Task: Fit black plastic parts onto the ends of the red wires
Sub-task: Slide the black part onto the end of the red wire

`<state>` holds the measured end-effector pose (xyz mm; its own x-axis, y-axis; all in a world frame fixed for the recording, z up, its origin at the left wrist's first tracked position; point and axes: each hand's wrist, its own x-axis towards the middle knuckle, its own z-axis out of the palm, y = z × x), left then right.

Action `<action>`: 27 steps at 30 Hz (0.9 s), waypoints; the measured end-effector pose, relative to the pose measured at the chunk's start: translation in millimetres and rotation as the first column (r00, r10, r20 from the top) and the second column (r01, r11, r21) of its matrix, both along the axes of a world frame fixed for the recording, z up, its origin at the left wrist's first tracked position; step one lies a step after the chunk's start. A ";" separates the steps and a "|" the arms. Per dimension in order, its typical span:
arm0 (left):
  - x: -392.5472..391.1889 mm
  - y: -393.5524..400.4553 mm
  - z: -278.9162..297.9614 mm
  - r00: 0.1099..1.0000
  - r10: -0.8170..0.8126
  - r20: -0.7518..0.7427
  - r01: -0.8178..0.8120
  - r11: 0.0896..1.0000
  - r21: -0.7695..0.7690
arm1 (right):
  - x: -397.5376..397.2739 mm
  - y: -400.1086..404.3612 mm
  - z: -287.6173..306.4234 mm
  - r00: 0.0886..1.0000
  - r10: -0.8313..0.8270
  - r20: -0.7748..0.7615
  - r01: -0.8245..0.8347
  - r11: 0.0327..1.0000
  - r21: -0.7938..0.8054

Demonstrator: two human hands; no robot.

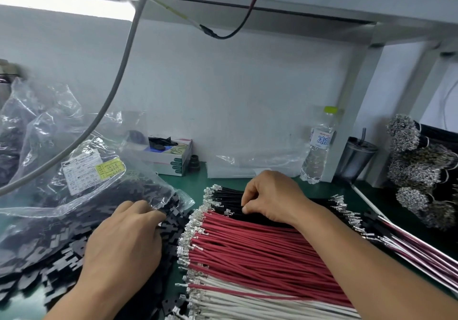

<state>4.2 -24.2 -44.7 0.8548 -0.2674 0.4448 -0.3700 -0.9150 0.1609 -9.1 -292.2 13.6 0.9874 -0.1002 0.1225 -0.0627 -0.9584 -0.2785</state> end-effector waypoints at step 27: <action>34.9 13.1 -34.9 0.950 -0.305 0.066 0.234 0.557 -0.797 | -89.4 -6.2 58.2 0.739 0.004 0.674 -0.164 0.971 0.174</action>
<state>39.1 -11.0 -79.6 0.8415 -0.0664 0.5362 -0.5323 -0.2720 0.8017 -98.4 -298.4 71.8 0.6661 -0.1230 0.7357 0.2926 -0.8641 -0.4094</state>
